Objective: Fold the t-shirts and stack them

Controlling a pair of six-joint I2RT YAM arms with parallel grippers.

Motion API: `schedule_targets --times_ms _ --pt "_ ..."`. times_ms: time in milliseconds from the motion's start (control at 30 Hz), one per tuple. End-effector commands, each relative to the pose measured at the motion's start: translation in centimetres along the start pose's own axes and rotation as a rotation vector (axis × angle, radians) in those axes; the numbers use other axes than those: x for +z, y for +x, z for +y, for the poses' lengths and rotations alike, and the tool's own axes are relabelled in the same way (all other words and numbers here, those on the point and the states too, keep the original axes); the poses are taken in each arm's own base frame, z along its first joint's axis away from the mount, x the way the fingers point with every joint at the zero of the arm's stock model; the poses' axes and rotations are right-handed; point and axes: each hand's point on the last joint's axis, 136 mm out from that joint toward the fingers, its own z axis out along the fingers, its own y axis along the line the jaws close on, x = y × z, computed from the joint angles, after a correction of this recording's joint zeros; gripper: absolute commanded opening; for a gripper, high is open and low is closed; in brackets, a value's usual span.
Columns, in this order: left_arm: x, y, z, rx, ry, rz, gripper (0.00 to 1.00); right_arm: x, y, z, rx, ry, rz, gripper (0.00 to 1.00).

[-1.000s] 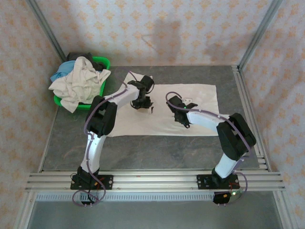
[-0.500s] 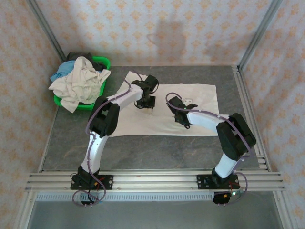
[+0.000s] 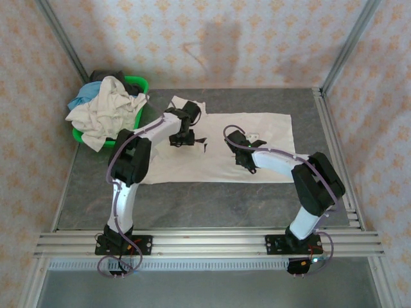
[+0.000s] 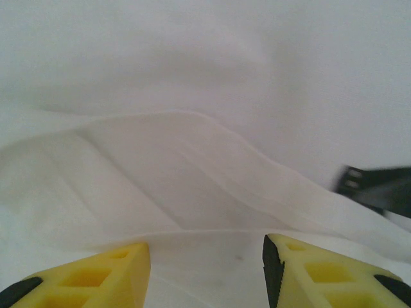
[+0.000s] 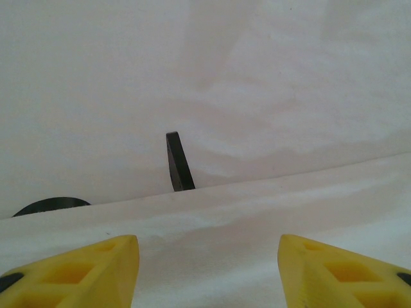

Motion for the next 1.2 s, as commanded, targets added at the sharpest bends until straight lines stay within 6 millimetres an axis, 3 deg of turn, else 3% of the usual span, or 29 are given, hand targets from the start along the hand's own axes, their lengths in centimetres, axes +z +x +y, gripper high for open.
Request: schedule_targets --times_ms 0,133,300,467,600,633,667,767,867,1067,1167 --pt "-0.2 -0.5 1.0 -0.026 -0.036 -0.028 0.52 -0.4 -0.5 -0.7 -0.004 0.016 -0.019 0.59" --pt "0.3 -0.7 0.6 -0.017 -0.03 -0.013 0.5 -0.4 -0.5 -0.8 -0.003 0.021 -0.019 0.59" --pt "-0.5 -1.5 -0.4 -0.007 0.012 -0.029 0.18 -0.5 -0.5 -0.8 0.0 0.015 -0.021 0.59" --pt "-1.2 -1.7 -0.3 0.007 0.011 -0.033 0.01 -0.6 -0.6 -0.8 0.003 0.015 -0.024 0.59" --pt "-1.9 -1.3 0.6 0.009 -0.009 -0.039 0.0 -1.3 -1.0 -0.6 0.012 -0.007 -0.034 0.59" --pt "-1.9 -1.0 0.9 0.006 -0.012 -0.039 0.03 -1.6 -1.3 -0.4 0.021 -0.027 -0.039 0.59" --pt "-2.3 -0.8 1.4 -0.005 -0.007 -0.047 0.13 -2.1 -1.7 0.2 0.031 -0.062 -0.047 0.59" --pt "-2.4 0.1 2.8 -0.079 0.075 -0.053 0.39 -3.9 -3.2 3.5 0.06 -0.252 -0.07 0.59" --pt "-3.4 0.8 4.2 -0.151 0.161 -0.106 0.47 -5.4 -4.6 8.1 0.044 -0.433 -0.088 0.59" --pt "-3.2 3.0 6.3 -0.187 0.159 -0.095 0.49 -4.1 -6.2 16.7 -0.101 -0.492 -0.027 0.58" --pt "-2.1 4.4 7.4 -0.214 0.151 -0.063 0.48 -2.6 -6.4 19.7 -0.146 -0.495 0.004 0.57"
